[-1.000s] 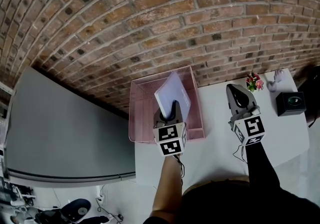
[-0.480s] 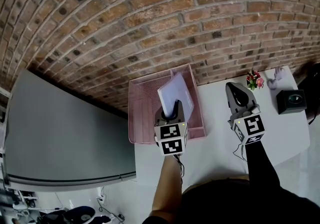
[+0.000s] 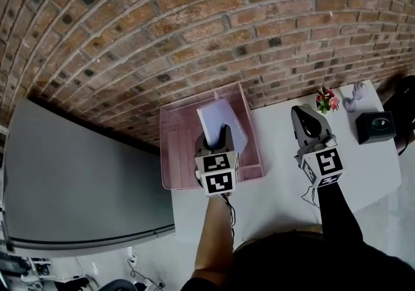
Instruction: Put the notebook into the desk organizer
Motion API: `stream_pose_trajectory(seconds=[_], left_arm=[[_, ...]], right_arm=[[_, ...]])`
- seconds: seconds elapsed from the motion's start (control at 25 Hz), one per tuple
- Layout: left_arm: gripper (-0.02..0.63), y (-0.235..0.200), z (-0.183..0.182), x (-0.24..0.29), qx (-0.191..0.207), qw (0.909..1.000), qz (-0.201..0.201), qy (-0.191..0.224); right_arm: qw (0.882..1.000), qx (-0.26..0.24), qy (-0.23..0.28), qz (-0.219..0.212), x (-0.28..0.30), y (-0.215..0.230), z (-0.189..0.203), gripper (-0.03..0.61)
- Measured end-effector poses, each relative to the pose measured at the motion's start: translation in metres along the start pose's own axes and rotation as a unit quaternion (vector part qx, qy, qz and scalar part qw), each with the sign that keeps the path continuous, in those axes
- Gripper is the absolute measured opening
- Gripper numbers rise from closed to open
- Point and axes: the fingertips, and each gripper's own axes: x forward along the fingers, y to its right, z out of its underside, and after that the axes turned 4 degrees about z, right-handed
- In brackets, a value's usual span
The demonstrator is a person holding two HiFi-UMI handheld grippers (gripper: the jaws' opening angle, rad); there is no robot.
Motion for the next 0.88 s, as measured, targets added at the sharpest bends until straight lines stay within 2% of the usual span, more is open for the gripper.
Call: stream_pose_trajectory(seconds=[0.12,0.2,0.32,0.52,0.76,0.88], left_arm=[[0.120,0.002,-0.004,0.002,0.038,0.9992,-0.004,-0.012],[0.120,0.007,-0.004,0.002,0.050,0.9985,0.007,-0.022],[0.107,0.014,-0.002,0.004,0.048,0.9982,0.027,-0.023],[0.110,0.012,-0.002,0.009,0.052,0.9982,0.019,-0.022],[0.092,0.026,0.000,0.006,0.060,0.9943,0.070,-0.054],[0.098,0.021,0.003,0.010,0.059,0.9949,0.061,-0.054]], right_arm=[[1.000,0.000,-0.002,0.000,0.001,0.001,0.003,0.021],[1.000,0.000,-0.003,-0.002,0.003,0.000,0.003,0.021],[1.000,0.000,-0.004,-0.006,0.005,-0.001,0.003,0.021],[1.000,-0.002,-0.003,-0.015,0.009,-0.006,0.002,0.021],[1.000,-0.006,-0.007,-0.022,0.010,-0.010,0.002,0.021],[1.000,-0.001,-0.007,-0.021,0.010,-0.010,0.004,0.021]])
